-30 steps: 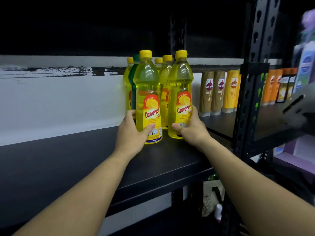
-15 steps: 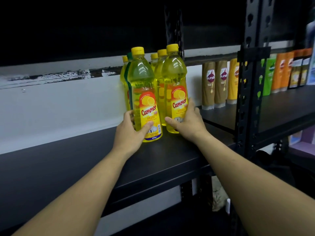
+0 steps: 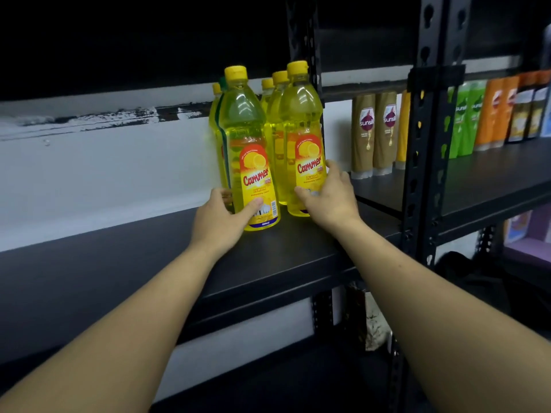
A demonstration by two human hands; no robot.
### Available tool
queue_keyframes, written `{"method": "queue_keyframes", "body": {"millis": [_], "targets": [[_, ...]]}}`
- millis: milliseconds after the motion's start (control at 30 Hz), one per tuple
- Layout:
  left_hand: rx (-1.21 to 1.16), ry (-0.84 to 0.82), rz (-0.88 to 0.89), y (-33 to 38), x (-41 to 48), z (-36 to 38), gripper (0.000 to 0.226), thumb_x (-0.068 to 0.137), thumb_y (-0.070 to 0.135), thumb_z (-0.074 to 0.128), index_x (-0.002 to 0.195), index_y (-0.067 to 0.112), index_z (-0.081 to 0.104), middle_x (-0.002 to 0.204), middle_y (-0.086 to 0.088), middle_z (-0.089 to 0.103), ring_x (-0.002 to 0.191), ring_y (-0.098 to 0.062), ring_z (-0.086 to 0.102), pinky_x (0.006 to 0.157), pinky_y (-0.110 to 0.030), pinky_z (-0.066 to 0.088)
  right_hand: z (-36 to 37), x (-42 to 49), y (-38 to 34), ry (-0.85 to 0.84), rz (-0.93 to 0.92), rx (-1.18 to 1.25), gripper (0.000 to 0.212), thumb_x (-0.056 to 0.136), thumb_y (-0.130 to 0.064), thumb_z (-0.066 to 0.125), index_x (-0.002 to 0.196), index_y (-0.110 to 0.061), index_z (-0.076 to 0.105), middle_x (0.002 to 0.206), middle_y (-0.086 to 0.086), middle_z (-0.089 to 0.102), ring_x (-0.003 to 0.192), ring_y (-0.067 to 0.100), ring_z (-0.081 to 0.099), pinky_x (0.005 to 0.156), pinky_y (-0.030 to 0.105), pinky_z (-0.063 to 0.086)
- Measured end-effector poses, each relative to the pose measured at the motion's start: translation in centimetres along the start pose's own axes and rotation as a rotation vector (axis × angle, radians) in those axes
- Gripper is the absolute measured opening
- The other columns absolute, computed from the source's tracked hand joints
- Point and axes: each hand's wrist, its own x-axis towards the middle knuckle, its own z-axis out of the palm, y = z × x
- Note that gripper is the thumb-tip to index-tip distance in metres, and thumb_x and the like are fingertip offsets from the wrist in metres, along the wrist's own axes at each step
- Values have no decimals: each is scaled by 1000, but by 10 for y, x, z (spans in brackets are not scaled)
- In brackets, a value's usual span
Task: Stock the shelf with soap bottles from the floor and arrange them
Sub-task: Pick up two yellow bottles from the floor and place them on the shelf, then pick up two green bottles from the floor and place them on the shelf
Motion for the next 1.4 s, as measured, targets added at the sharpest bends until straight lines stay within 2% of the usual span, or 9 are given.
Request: {"method": "queue_keyframes", "body": {"millis": [133,267,400,533,633,733,1000,1200,1400], "targets": [[139,-78,-69,2,-23,-12,85,84,71,58,143,12,41,146,-6,50,131,-25,49,98,-36,42,-12,-26,-10,43,-63,-57,66,89,-41,66,144,-14,40,135,13,47,123,35,49,100,43,43],[210,-48,-12,12,-63,-36,67,87,62,61,137,19,50,143,1,53,130,-20,48,98,-33,41,-20,-77,-28,-6,-207,-196,60,93,-47,60,143,-19,43,139,7,46,126,30,45,100,47,44],[482,103,175,6,-119,-63,44,88,53,58,121,25,60,127,6,63,116,-19,58,99,-39,44,-18,-144,-47,-79,-359,-242,55,91,-47,62,137,-21,49,137,2,46,125,26,43,101,45,43],[505,172,390,-21,-173,-83,38,88,46,59,117,21,63,123,7,64,115,-18,58,102,-38,38,-7,-204,-54,-101,-470,-276,51,87,-40,64,133,-20,54,138,3,46,128,26,42,106,44,39],[464,216,514,-51,-208,-96,31,86,32,65,111,15,66,128,1,62,124,-21,54,107,-42,39,9,-243,-47,-160,-533,-328,48,86,-36,64,130,-19,56,146,7,42,138,29,35,113,46,34],[557,139,546,-88,-242,-99,30,86,26,67,112,11,66,141,-6,56,142,-25,39,119,-47,27,32,-284,-25,-283,-549,-363,45,88,-35,63,129,-17,55,148,10,39,139,31,35,113,46,33],[576,-291,58,-197,-345,-66,41,90,34,60,127,18,60,145,1,50,135,-21,44,112,-40,30,89,-389,61,-813,-356,-457,50,90,-41,63,134,-19,55,147,9,39,134,32,36,109,44,35],[515,-452,-229,-278,-424,-29,41,90,34,60,128,19,59,142,3,51,127,-22,49,101,-40,39,115,-456,121,-1098,-266,-546,54,90,-45,60,135,-17,52,142,9,42,129,34,39,105,42,37],[479,-480,-541,-344,-507,-24,34,87,32,63,117,16,62,115,-6,64,104,-31,61,81,-38,51,144,-509,157,-1274,-108,-551,55,90,-42,61,138,-18,49,141,7,43,130,33,40,102,42,42]]}}
